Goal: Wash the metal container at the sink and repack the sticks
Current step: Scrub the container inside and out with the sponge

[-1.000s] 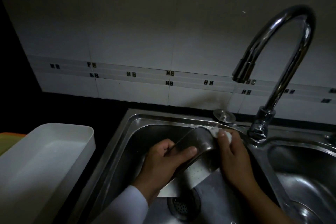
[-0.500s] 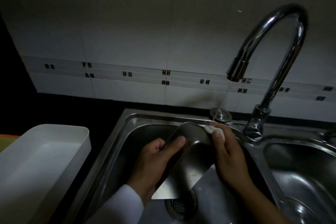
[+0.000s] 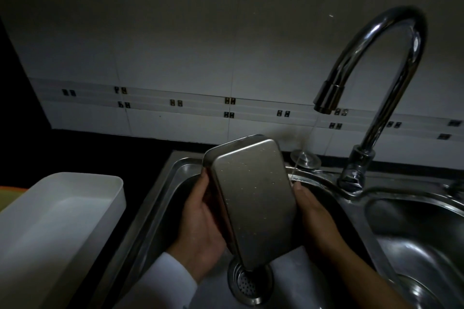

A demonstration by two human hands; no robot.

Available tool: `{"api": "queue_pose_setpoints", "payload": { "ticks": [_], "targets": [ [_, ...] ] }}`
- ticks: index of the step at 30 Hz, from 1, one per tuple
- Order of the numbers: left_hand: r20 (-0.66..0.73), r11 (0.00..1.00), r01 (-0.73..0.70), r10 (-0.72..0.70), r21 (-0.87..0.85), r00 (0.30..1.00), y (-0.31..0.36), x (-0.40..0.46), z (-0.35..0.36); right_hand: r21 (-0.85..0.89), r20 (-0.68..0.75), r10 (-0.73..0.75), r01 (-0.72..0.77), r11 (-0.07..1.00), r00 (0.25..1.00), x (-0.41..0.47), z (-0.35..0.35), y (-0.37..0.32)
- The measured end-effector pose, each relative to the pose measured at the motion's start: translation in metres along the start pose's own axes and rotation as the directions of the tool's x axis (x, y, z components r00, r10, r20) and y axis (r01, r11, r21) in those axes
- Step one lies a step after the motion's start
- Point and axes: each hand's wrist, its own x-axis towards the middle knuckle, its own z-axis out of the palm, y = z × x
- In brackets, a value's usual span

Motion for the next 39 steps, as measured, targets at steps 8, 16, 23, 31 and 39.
{"api": "queue_pose_setpoints", "payload": {
  "ticks": [8,16,23,31,39],
  "targets": [
    [0.033,0.819,-0.329,0.356,0.47,0.934,-0.003,0.004,-0.01,-0.506,0.11,-0.322,0.332,0.796,0.94,0.001,-0.024,-0.009],
    [0.079,0.586,-0.223,0.262,0.779,0.962,-0.007,0.0,-0.011,-0.603,0.212,-0.383,0.429,0.673,0.899,-0.002,-0.017,-0.007],
    [-0.095,0.736,-0.138,0.266,0.663,0.959,-0.012,0.0,-0.005,-0.624,0.086,-0.487,0.428,0.654,0.869,-0.004,-0.017,-0.003],
    [-0.019,0.789,-0.122,0.167,0.602,0.986,-0.015,-0.008,0.0,-0.632,0.571,-0.387,0.689,0.356,0.724,-0.042,0.038,-0.013],
    [-0.141,0.814,-0.21,0.334,0.542,0.932,-0.005,-0.002,0.0,-0.616,-0.027,-0.411,0.309,0.725,0.911,0.001,-0.014,-0.001]
  ]
}}
